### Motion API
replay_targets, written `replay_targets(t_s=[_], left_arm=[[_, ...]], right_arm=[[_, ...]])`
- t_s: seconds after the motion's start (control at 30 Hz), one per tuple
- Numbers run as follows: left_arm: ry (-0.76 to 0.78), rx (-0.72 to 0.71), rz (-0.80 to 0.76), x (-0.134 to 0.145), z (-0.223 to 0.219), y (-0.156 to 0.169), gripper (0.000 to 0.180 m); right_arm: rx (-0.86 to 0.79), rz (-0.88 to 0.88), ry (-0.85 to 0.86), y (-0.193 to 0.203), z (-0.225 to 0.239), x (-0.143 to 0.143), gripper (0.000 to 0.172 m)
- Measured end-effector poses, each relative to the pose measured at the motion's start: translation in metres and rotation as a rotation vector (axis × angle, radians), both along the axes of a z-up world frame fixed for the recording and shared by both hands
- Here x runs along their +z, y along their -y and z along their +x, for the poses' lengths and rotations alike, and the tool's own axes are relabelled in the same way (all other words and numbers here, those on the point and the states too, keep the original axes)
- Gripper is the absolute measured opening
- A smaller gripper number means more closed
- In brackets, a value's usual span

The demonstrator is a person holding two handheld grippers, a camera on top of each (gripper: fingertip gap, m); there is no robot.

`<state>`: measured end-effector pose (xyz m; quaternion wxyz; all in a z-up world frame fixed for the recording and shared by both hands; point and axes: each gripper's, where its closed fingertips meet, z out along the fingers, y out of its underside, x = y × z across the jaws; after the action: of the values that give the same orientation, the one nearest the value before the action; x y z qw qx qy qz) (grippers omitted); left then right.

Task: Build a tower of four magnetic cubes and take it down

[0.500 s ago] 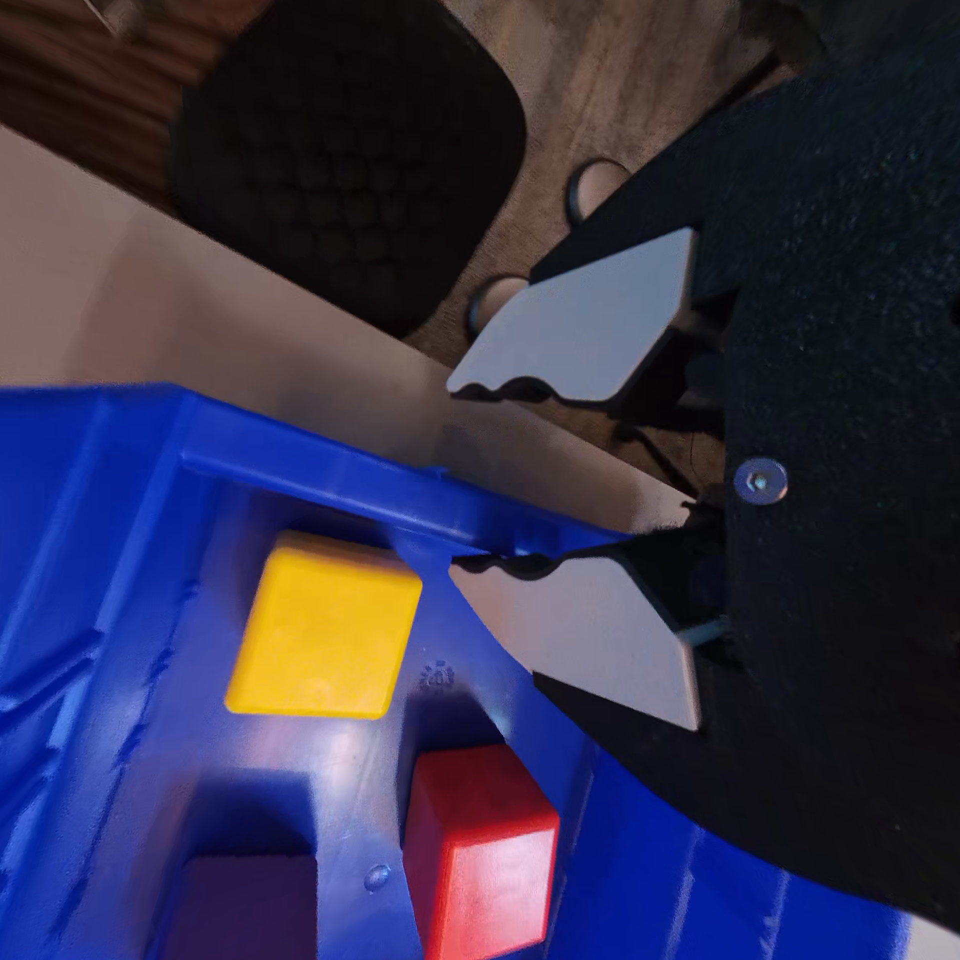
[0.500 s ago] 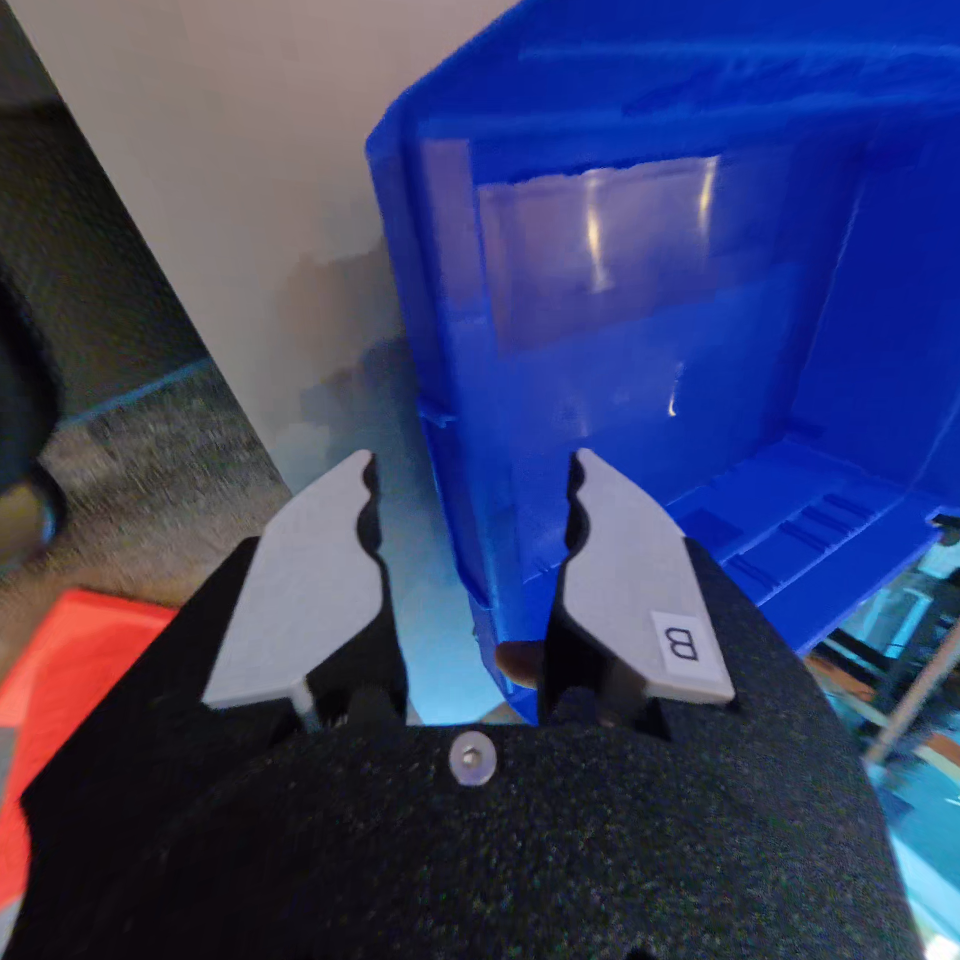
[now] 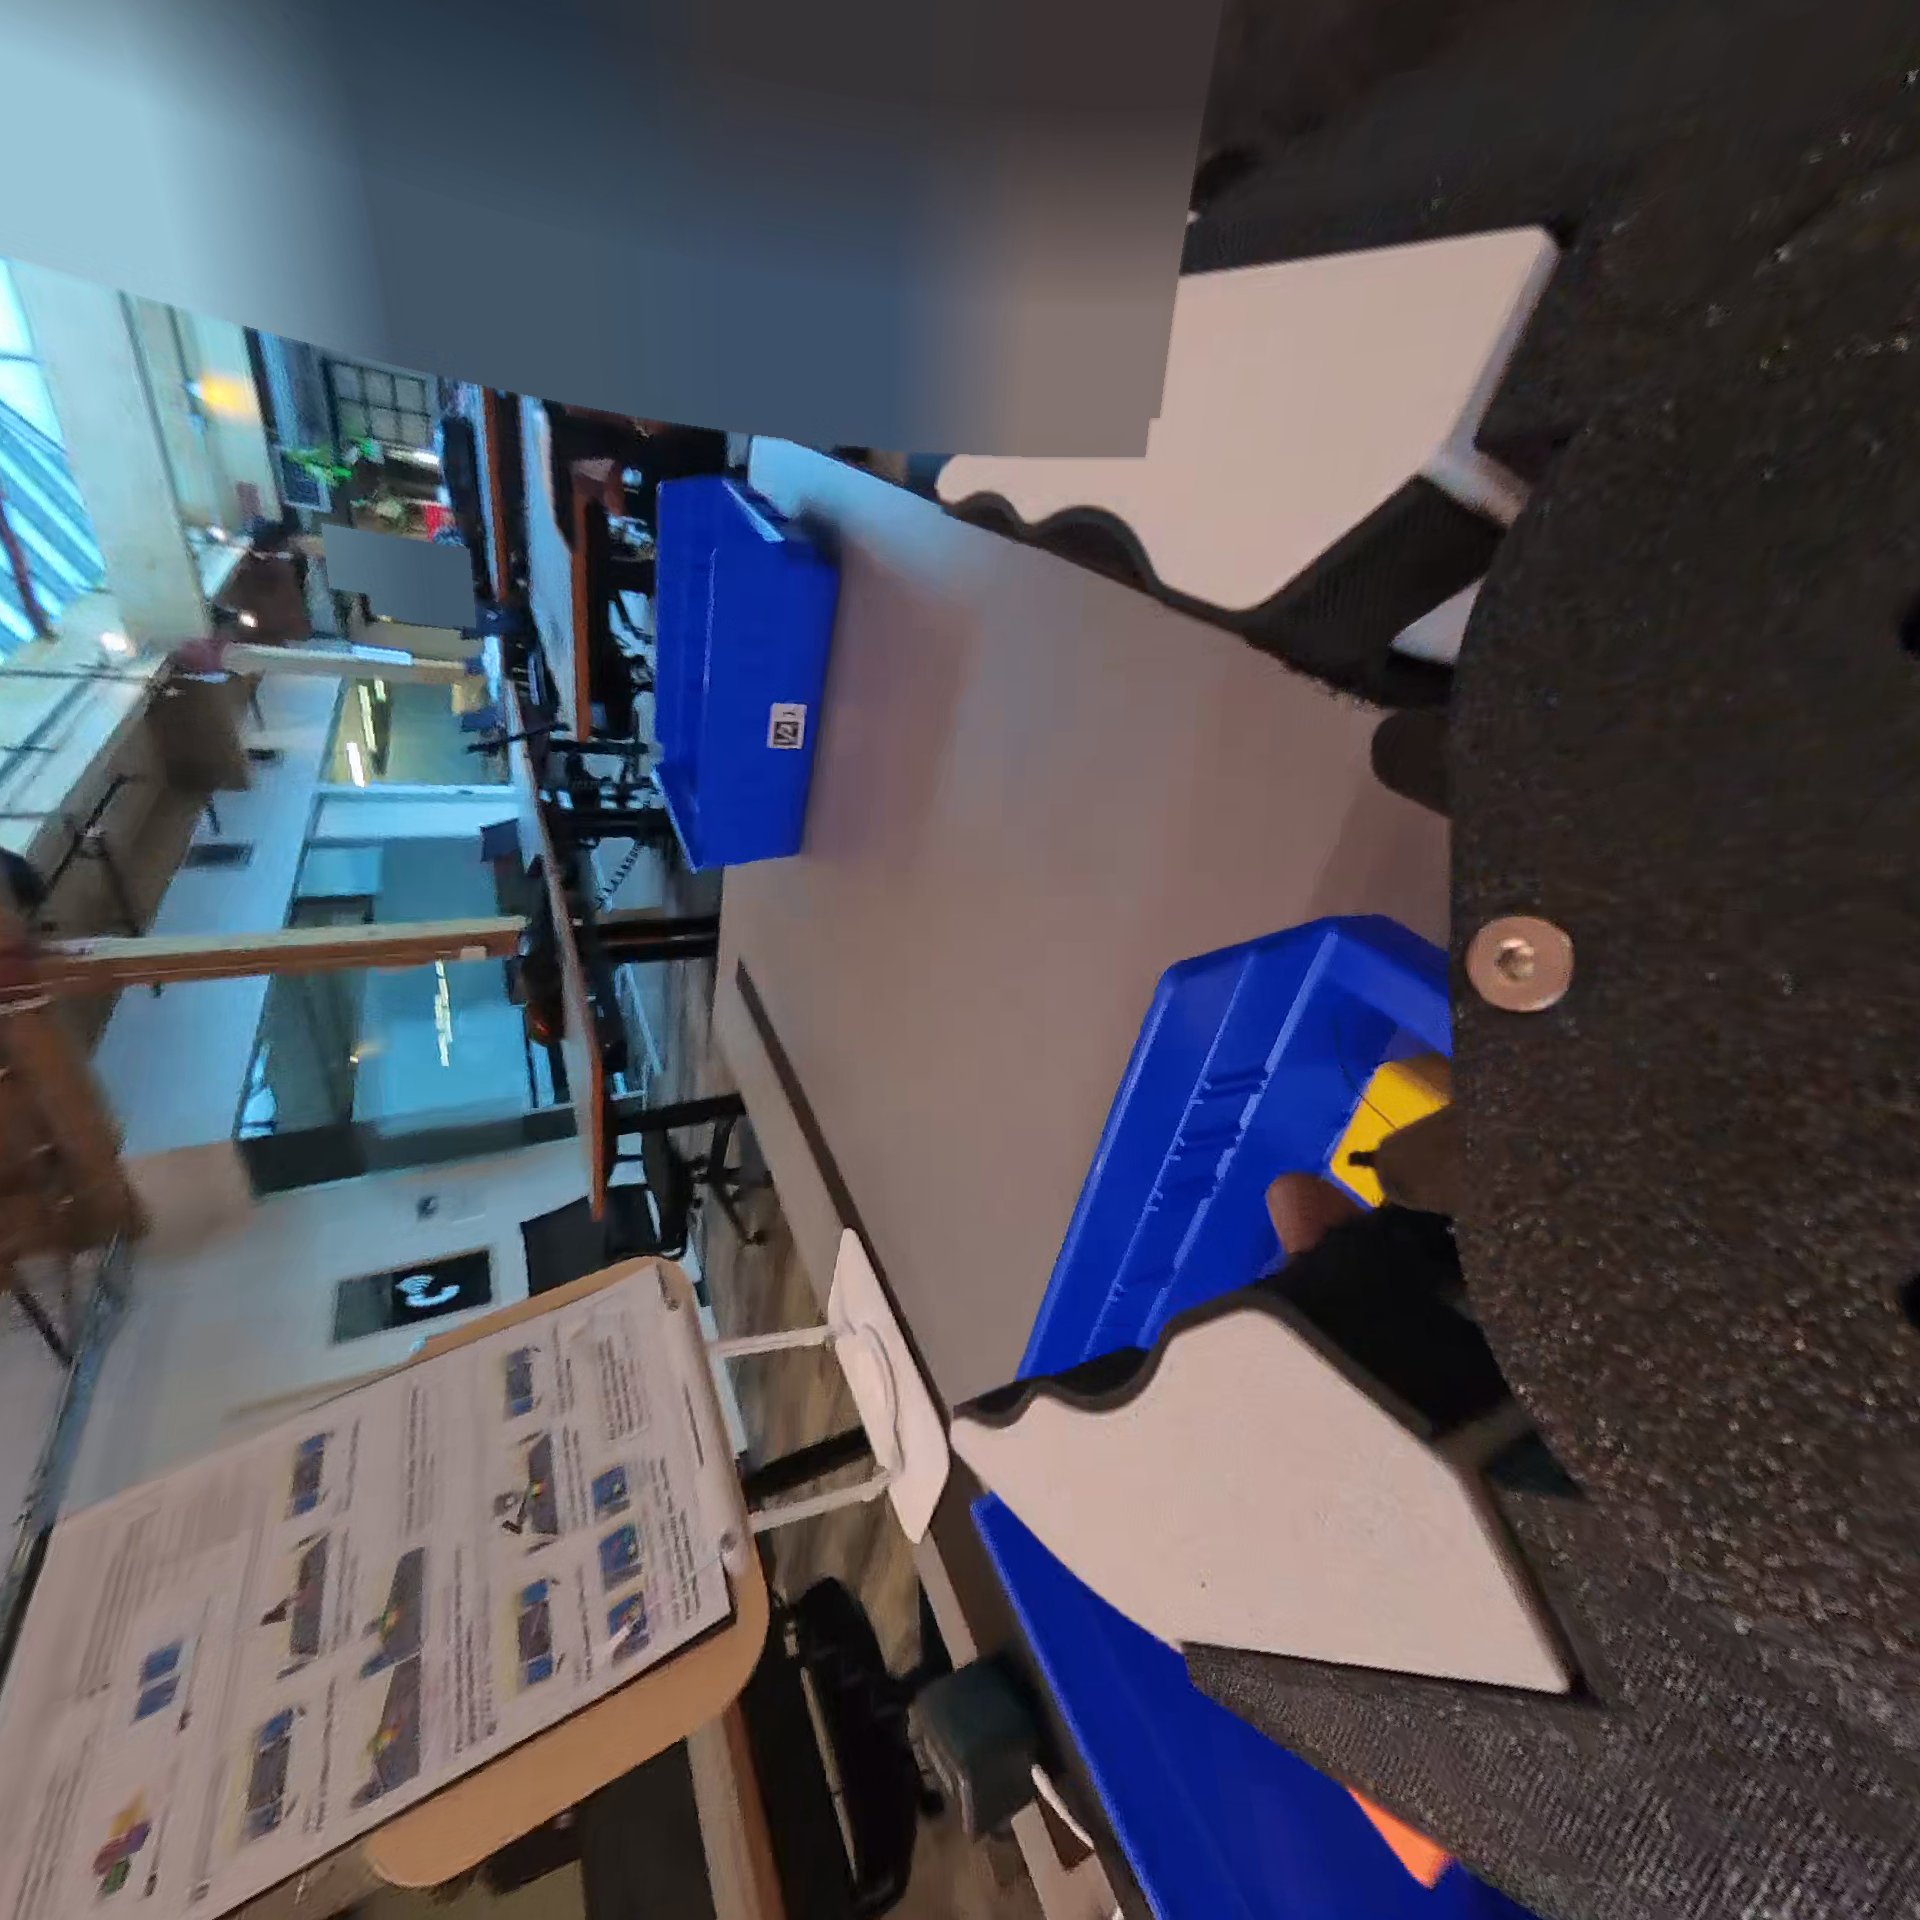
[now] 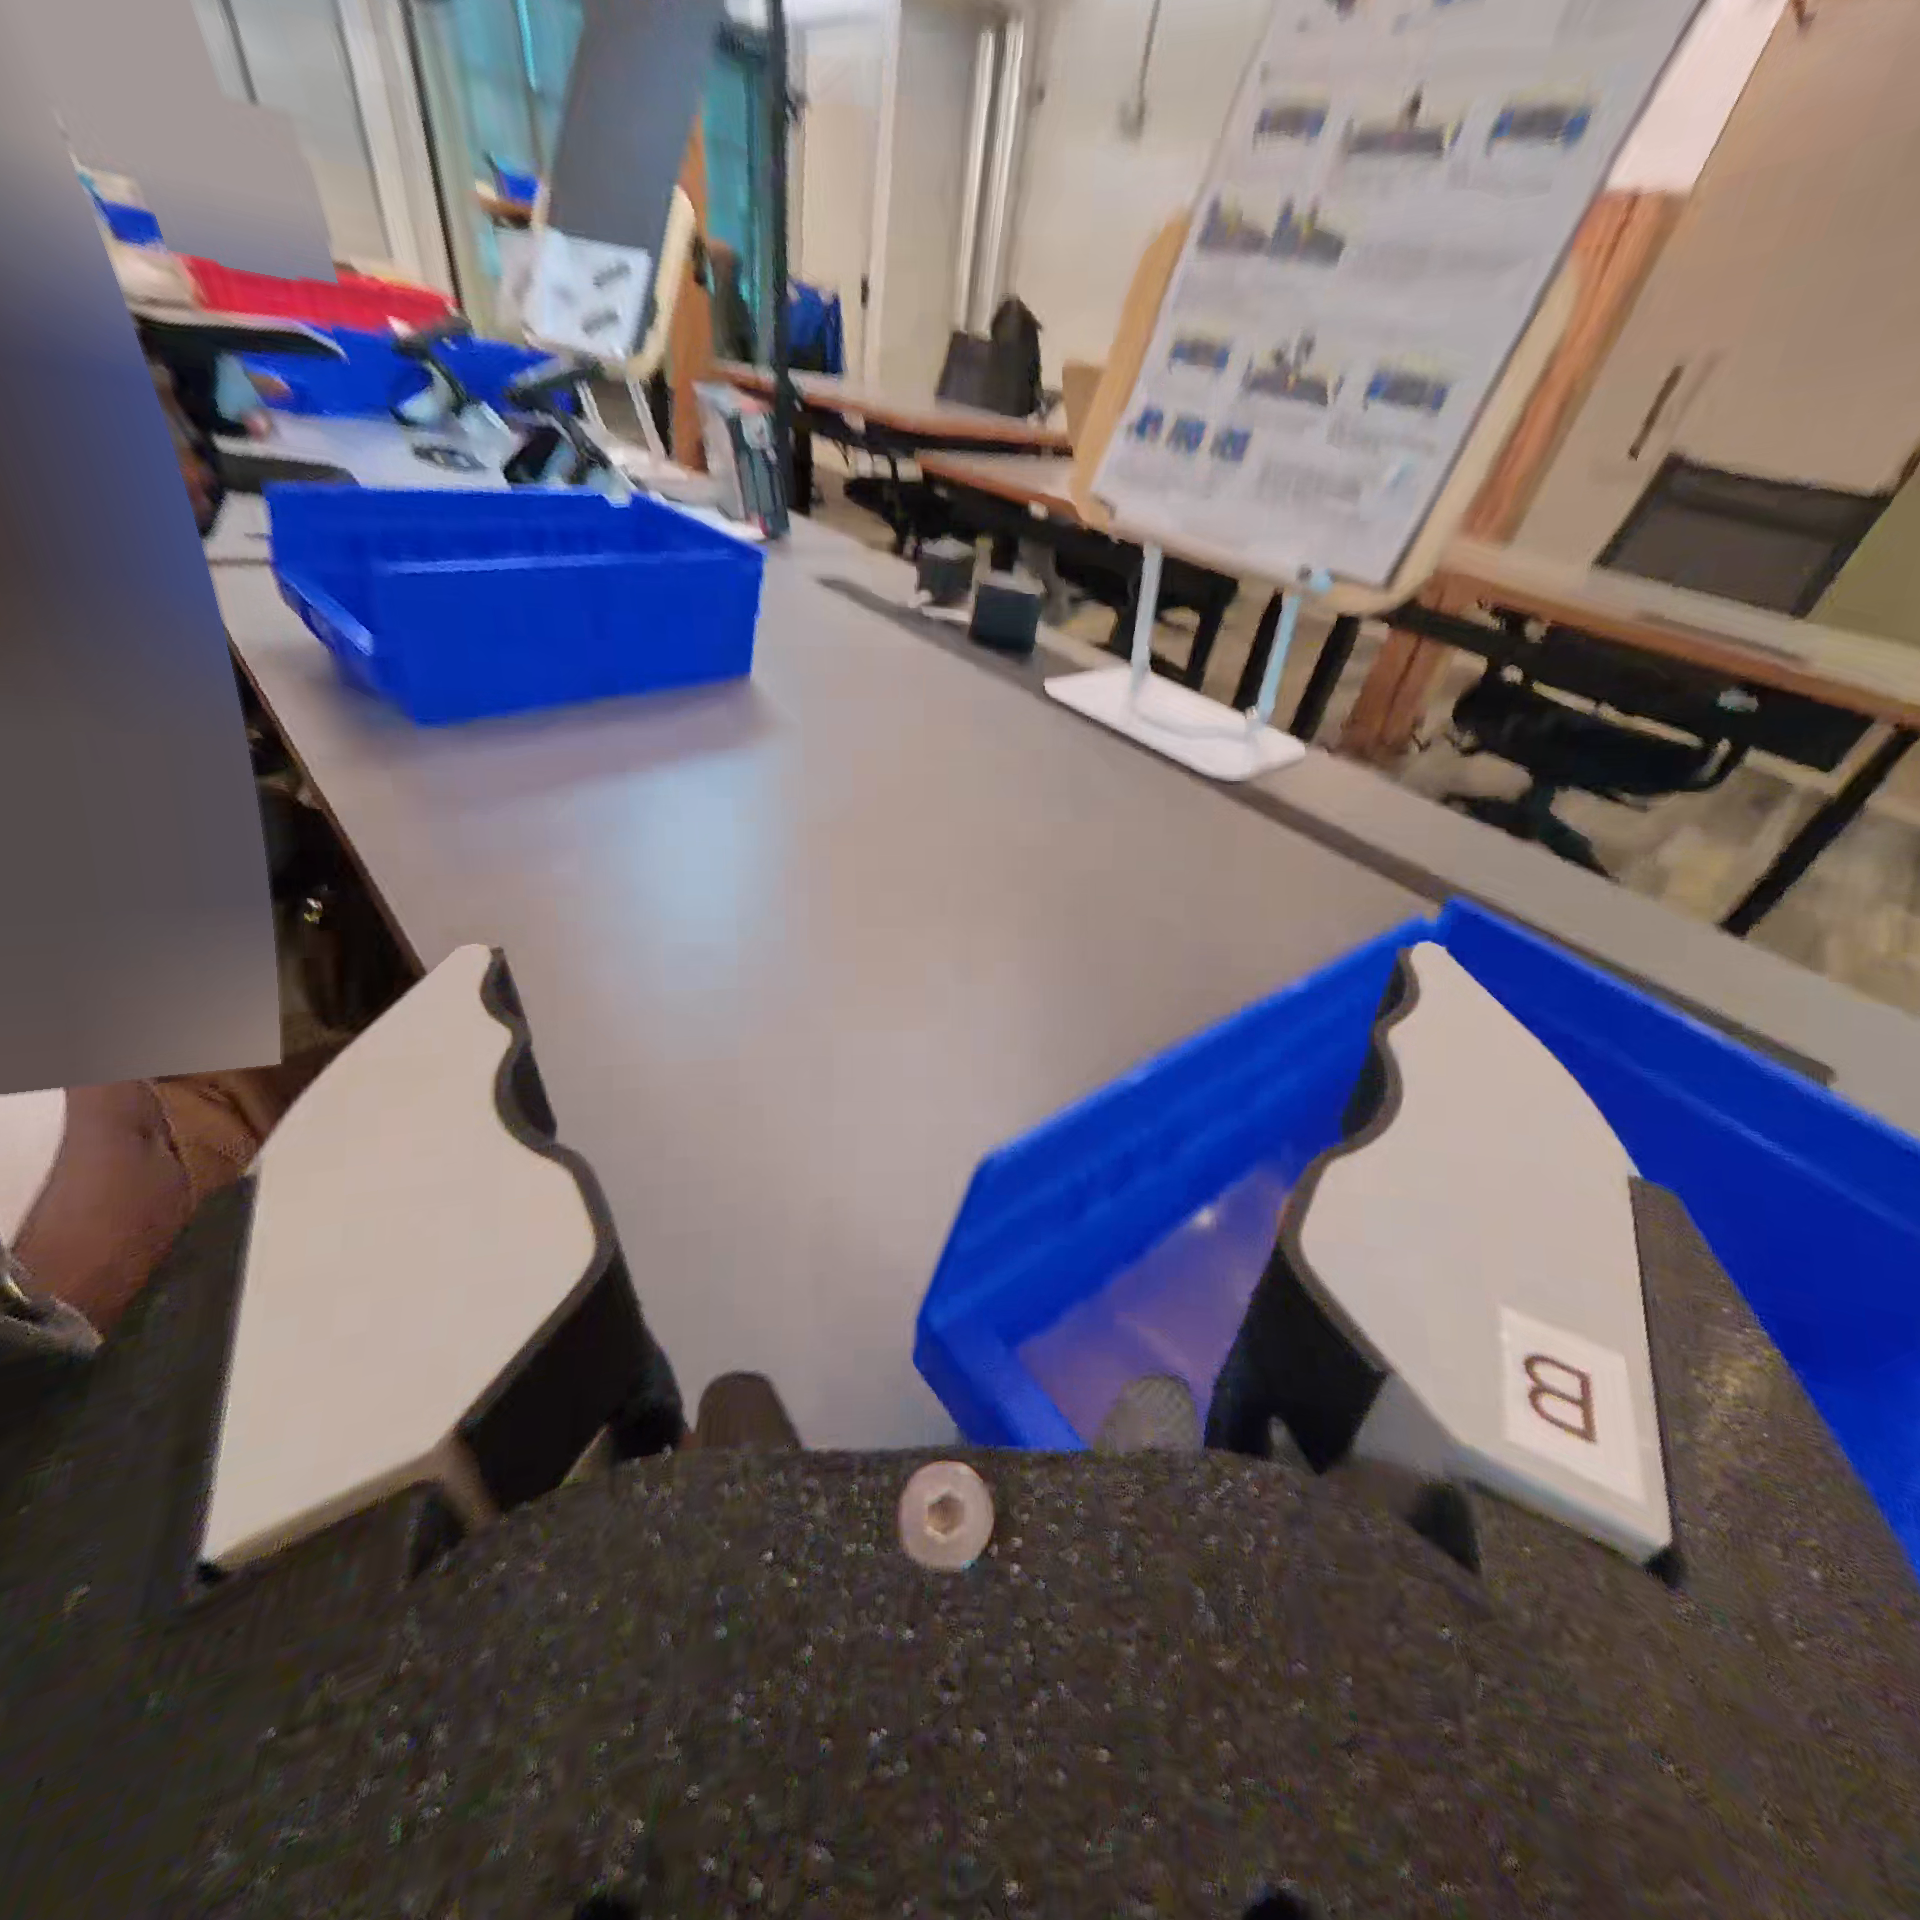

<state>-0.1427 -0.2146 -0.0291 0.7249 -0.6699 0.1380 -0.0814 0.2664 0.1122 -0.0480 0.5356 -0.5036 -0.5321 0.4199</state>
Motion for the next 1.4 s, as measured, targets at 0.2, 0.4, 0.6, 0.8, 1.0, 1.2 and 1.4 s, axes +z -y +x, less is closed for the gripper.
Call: replay_targets(t_s=[0.2, 0.4, 0.6, 0.8, 1.0, 1.2, 1.4], left_arm=[[-0.101, 0.099, -0.562, -0.064, -0.024, -0.015, 0.106], [-0.313, 0.142, -1.119, -0.124, -0.069, -0.008, 0.073], [-0.490, -0.023, -1.271, -0.142, -0.077, -0.015, 0.071], [-0.547, -0.178, -1.318, -0.149, -0.069, -0.018, 0.065], [-0.591, -0.213, -1.315, -0.166, -0.071, -0.024, 0.059], [-0.526, -0.206, -1.216, -0.162, -0.070, -0.028, 0.047], [-0.360, 0.044, -0.594, -0.067, -0.060, -0.064, 0.046]], right_arm=[[0.080, 0.079, -0.016, 0.026, -0.020, 0.016, 0.148], [0.090, 0.106, 0.036, 0.033, -0.026, 0.007, 0.147], [0.086, 0.088, 0.037, 0.031, -0.022, 0.003, 0.147], [0.077, 0.090, 0.033, 0.029, -0.021, 0.003, 0.147], [0.084, 0.084, 0.036, 0.029, -0.024, 0.000, 0.147], [0.114, 0.072, 0.049, 0.035, -0.032, -0.006, 0.146], [0.207, 0.038, 0.065, 0.057, -0.064, -0.013, 0.145]])
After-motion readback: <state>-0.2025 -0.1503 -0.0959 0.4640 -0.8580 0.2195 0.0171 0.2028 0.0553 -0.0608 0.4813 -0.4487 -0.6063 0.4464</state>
